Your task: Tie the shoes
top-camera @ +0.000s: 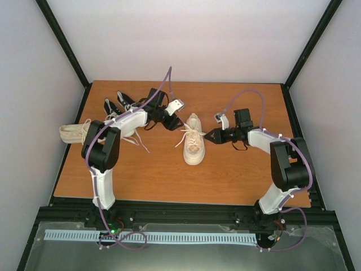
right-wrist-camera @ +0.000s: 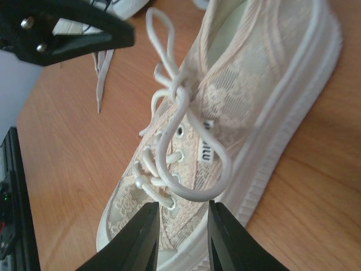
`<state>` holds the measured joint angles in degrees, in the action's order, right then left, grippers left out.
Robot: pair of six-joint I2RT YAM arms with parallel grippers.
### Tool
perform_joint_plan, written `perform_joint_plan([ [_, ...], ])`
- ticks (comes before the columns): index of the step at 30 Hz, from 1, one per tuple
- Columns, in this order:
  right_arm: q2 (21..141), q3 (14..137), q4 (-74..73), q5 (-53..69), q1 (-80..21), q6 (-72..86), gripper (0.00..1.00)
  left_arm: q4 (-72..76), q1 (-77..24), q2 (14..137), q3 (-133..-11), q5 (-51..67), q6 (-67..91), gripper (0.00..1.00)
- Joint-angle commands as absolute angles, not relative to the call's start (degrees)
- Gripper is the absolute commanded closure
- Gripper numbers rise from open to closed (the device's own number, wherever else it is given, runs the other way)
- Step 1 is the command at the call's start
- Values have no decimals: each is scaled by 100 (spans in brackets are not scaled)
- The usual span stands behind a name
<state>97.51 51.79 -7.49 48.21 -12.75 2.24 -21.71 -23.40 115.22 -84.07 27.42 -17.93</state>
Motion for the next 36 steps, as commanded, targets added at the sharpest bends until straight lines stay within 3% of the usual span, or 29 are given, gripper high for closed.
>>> perform_joint_plan([
  [1,9495,5371,-885,4613,-1169,117,73,-2428,-2285,11120,-8174,2499,-2921,34],
  [5,9400,5384,-837,4528,-1168,108,68,-2821,-2313,11025,-7953,3015,-4227,34],
  [7,9380,5432,-823,4508,-1161,119,66,-2982,-2357,11112,-7960,3066,-4533,40],
  [15,9585,5554,-521,4629,-1169,278,63,-2144,-2460,11577,-8180,2598,-4537,42],
  [21,9769,5578,-449,4708,-1169,267,63,-2412,-2653,11796,-8371,2597,-5072,43],
  [23,9779,5568,-407,4720,-1169,296,63,-2294,-2654,11811,-8364,2580,-5020,56],
  [25,9778,5572,-421,4715,-1169,271,63,-2331,-2654,11796,-8376,2585,-4998,78],
  [28,9786,5526,-452,4702,-1165,225,63,-2553,-2654,11673,-8310,2703,-5123,96],
  [36,9823,5445,-321,4759,-1169,273,63,-2924,-2654,11270,-7958,2689,-5462,99],
])
